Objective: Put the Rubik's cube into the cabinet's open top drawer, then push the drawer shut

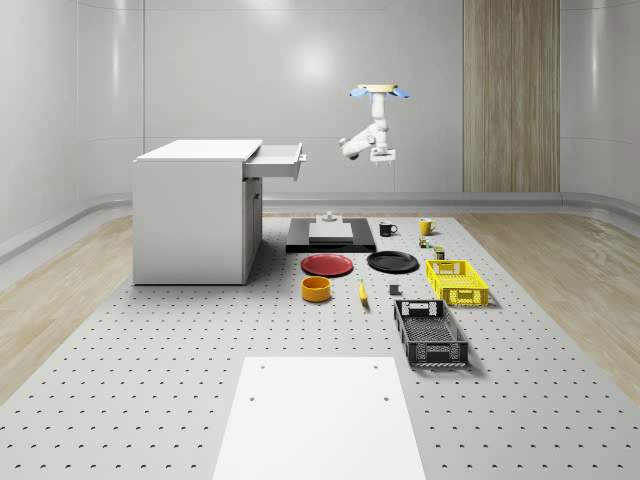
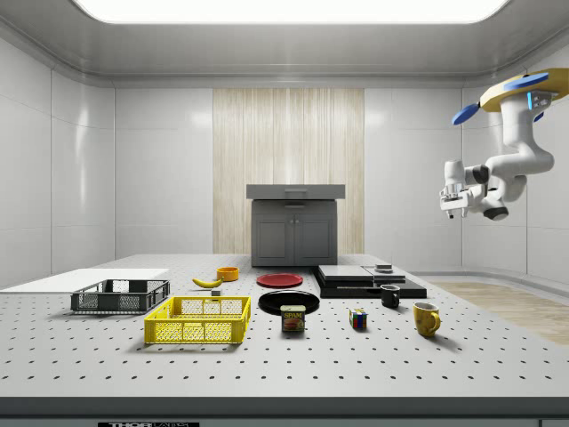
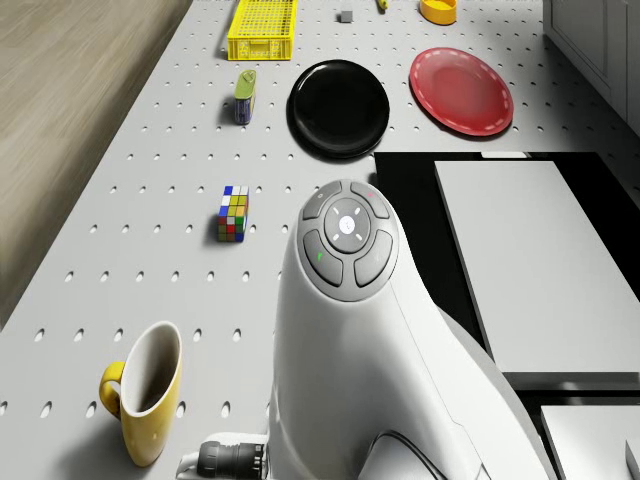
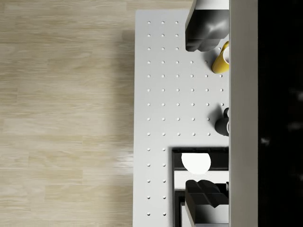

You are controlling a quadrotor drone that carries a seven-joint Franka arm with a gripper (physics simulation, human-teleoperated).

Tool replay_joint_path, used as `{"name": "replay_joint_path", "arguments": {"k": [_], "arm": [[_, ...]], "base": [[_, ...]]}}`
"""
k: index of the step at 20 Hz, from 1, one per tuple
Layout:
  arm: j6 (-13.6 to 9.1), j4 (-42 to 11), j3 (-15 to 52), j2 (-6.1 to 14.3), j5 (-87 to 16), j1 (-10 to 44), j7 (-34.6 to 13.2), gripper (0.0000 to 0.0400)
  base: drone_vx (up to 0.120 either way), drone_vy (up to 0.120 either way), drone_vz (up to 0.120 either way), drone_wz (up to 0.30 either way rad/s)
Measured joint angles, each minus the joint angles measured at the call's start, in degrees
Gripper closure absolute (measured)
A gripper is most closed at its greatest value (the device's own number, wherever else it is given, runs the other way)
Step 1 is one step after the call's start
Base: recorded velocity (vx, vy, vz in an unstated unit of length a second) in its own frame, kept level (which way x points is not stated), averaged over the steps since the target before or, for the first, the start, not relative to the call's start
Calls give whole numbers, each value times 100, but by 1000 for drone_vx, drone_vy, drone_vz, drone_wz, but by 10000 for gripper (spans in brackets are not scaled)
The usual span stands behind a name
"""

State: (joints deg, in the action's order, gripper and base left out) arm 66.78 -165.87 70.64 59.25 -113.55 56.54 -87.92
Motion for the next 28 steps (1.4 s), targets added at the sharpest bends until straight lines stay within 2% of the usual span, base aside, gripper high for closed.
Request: {"name": "replay_joint_path", "arguments": {"k": [8, 28], "arm": [[86, -2, 172, 287, 34, 295, -219, 0], [581, 37, 392, 884, 328, 560, -455, 0]], "base": [[120, 120, -110, 0], [120, 112, -120, 0]]}}
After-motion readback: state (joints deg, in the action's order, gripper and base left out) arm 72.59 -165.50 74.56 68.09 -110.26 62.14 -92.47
